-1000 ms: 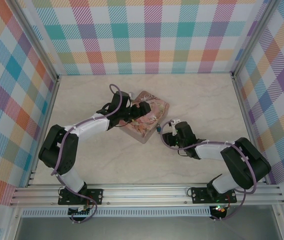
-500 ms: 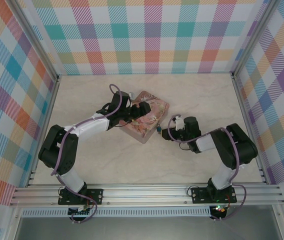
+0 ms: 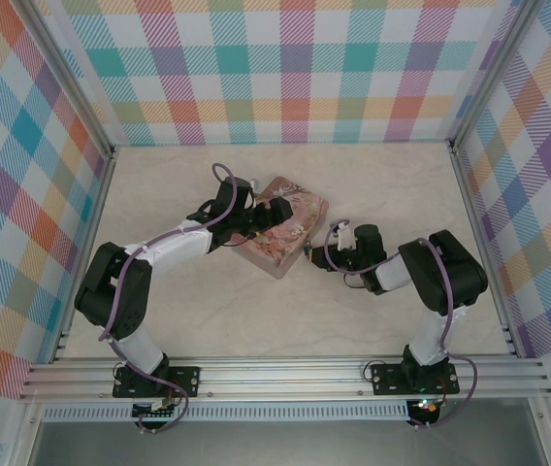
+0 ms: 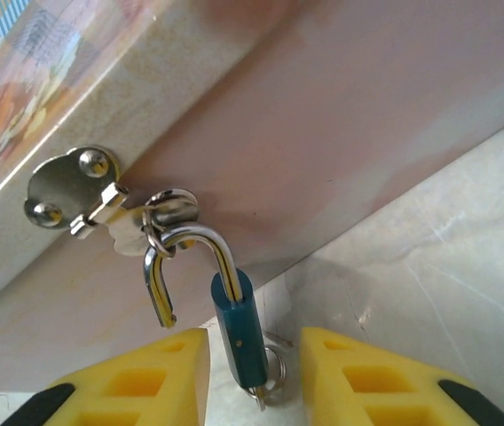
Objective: Unlock the padlock with the key
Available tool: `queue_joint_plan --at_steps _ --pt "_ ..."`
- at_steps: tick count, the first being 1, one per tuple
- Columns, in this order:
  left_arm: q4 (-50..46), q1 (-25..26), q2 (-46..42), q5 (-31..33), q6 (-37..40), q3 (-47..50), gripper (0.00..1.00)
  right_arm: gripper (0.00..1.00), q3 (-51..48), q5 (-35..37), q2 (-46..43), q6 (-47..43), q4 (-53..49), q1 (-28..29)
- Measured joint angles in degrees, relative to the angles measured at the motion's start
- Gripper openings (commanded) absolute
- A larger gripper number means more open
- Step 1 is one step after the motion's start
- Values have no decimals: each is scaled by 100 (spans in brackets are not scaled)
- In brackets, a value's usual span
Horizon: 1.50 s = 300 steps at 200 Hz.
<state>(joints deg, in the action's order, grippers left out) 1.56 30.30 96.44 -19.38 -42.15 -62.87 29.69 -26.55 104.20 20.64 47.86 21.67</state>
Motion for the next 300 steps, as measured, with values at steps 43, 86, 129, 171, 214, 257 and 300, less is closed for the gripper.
queue_joint_plan --at_steps 43,86,129,171,214,257,300 --pt "0 0 0 -2 0 0 89 17 15 -74 46 85 -33 4" --pt "2 0 0 -2 -2 0 89 10 44 -101 66 118 -24 4" --pt "-4 17 -98 -4 2 2 89 3 44 -24 61 160 13 7" --pt "-13 162 -393 -2 107 -2 89 2 48 225 -85 404 -146 15" --pt "22 463 -367 0 55 -26 89 2 120 409 -208 741 -431 15" --pt "177 562 -42 26 -114 55 89 2 157 599 -330 1056 -645 15" --pt "487 605 -17 85 -190 278 89 2 273 815 -474 1226 -1019 31"
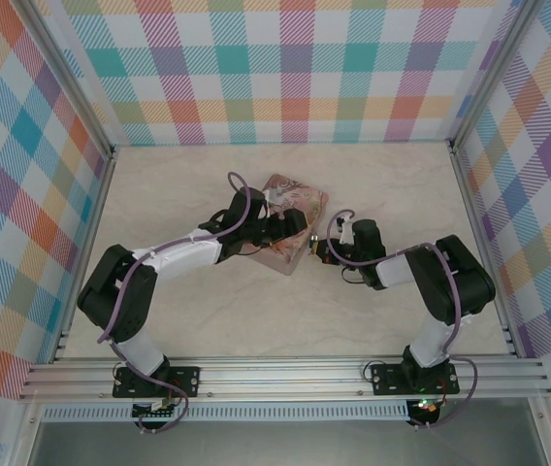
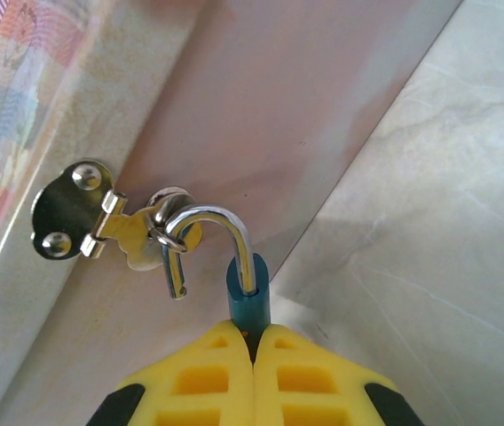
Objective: Unlock the padlock with the key
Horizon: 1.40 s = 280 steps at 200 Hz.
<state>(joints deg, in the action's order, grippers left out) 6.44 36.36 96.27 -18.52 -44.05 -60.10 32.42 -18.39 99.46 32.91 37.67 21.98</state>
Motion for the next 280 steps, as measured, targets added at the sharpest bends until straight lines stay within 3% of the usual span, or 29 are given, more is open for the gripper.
queue_joint_plan --at_steps 81,129,280 --pt "726 11 -2 4 -149 304 89 2 686 446 -192 114 -1486 63" --pt "938 31 -2 4 -175 396 89 2 1272 1071 -203 46 -2588 302" --pt "1550 33 33 -50 -396 629 89 2 2271 1740 92 76 -3663 444"
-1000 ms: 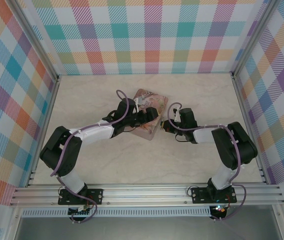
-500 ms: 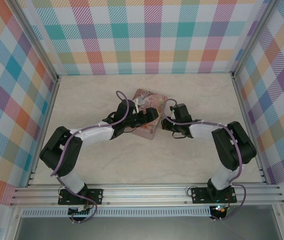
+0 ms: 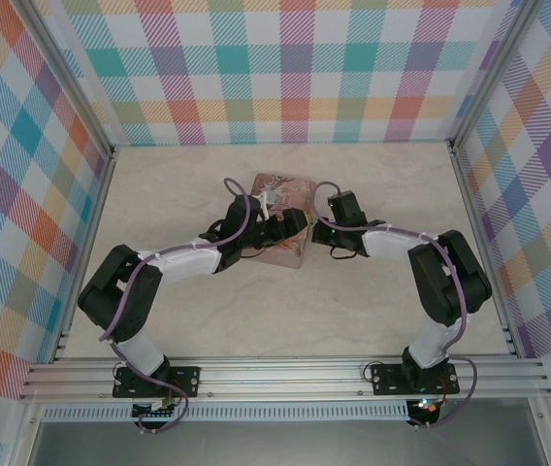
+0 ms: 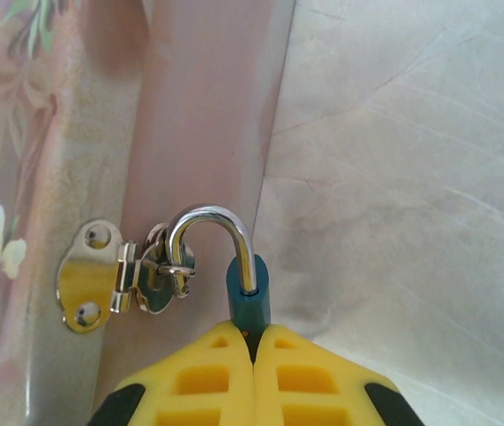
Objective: Unlock the padlock with the key
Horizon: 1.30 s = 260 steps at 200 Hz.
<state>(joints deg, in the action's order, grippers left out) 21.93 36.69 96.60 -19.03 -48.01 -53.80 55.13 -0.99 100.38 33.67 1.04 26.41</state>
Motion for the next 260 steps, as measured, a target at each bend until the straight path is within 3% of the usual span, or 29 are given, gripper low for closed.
queue_joint_plan --at_steps 192,260 --pt "52 2 -2 13 -35 9 90 3 378 273 240 -50 -92 17" --pt "57 2 -48 24 -37 74 90 3 608 -11 245 17 328 -492"
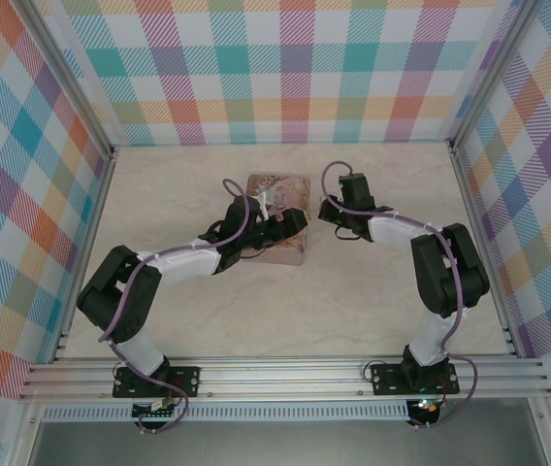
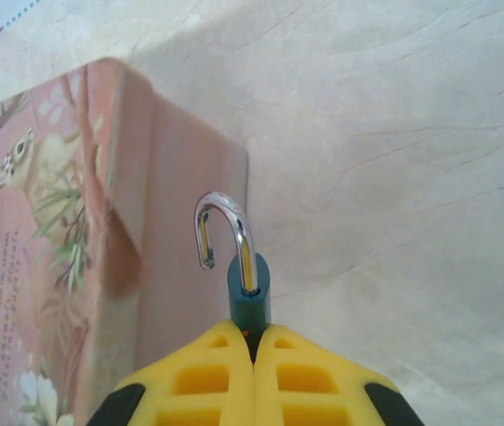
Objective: Unlock the padlock with the key
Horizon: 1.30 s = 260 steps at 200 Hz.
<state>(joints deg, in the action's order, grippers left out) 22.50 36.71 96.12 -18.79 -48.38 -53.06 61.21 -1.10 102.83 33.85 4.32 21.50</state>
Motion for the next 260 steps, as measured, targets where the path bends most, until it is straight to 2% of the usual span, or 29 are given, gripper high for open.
queue_joint_plan --at_steps 50,87,119,158,177,222,260 --pt "-131 -153 -293 -39 0 243 91 4 -140 17 -129 -179 -74 -26" --pt "-575 -575 -627 -107 85 393 92 5 -614 -131 -992 -614 -455 -149" --pt "-907 -927 -817 -116 258 444 92 5 -833 -719 -1792 -1038 -962 -278" --pt "-1252 -1434 -946 -175 551 435 93 6 -1086 -1696 -2234 -1257 -1663 -295" --pt "-1438 -1694 -1019 -214 702 393 100 6 -1307 -2105 -2295 -1231 -1930 -295" --pt "-2138 -1910 -1587 22 1102 341 100 6 -2009 -2964 -2236 -732 -1888 -295" --pt "-2459 -1930 -2315 160 1355 308 100 6 -2096 -3309 -1665 -350 -1515 -210"
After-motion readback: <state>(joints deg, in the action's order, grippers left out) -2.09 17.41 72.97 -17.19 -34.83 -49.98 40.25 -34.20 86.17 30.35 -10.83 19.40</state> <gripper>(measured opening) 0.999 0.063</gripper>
